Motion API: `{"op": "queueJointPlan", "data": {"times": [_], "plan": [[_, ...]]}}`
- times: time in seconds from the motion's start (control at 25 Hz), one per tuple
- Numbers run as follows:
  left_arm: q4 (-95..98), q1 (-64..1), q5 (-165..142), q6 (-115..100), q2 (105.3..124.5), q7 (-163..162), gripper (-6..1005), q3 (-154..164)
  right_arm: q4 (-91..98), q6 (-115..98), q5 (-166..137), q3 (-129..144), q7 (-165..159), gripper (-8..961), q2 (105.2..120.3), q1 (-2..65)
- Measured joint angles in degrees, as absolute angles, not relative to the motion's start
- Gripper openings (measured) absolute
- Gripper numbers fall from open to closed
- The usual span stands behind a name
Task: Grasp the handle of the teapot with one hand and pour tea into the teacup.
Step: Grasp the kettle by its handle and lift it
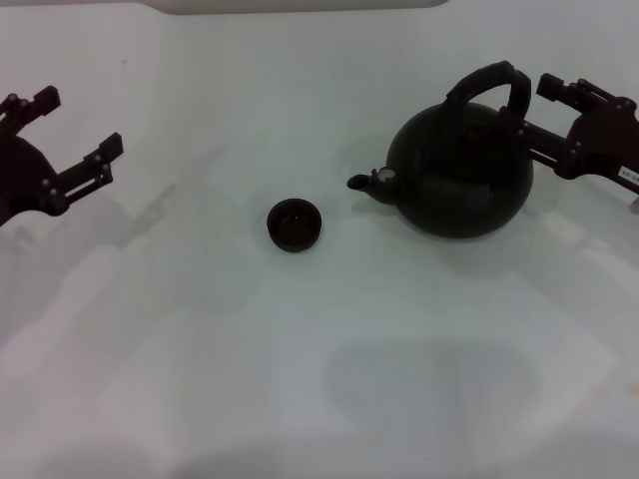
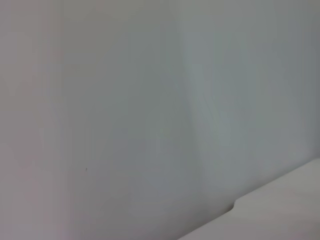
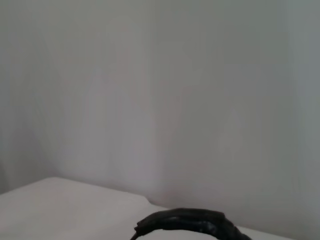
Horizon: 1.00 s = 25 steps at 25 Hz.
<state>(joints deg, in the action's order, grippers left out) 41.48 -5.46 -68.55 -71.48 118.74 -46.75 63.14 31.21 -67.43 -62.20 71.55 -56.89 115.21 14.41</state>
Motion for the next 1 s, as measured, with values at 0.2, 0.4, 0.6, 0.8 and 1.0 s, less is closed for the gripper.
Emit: {"op": "queueJointPlan", "data": {"times": [0.2,0.4,0.6,0.8,1.0], "plan": [[41.5,-5.7,-68.5,-71.5,118.74,-46.8,862,63.1,31.2,-64.9,-61.8,72.0,-56.6,768,115.27,15.2],[41.5,-6.0,-68.5,-71.5,118.83,-46.8,862,63.1,31.1,-62.2,-61.6,72.2,-56.3,769,115.31,16.0],[41.5,-6.0,-68.5,-71.3,118.84,-46.8,862,63.1,31.0,-60.5,-61.3,72.2,-56.1,762,115.36,16.9],[41.4,-6.2,-68.4,-71.1,118.83,-46.8,862,63.1,29.9,-59.8,-60.5,72.3,-56.1,733,115.48,17.9],[41.0,-6.2,-68.3,-70.9,118.82,-46.8,862,63.1,29.7,-59.8,-59.9,72.3,-56.0,699,115.48,18.2]]}}
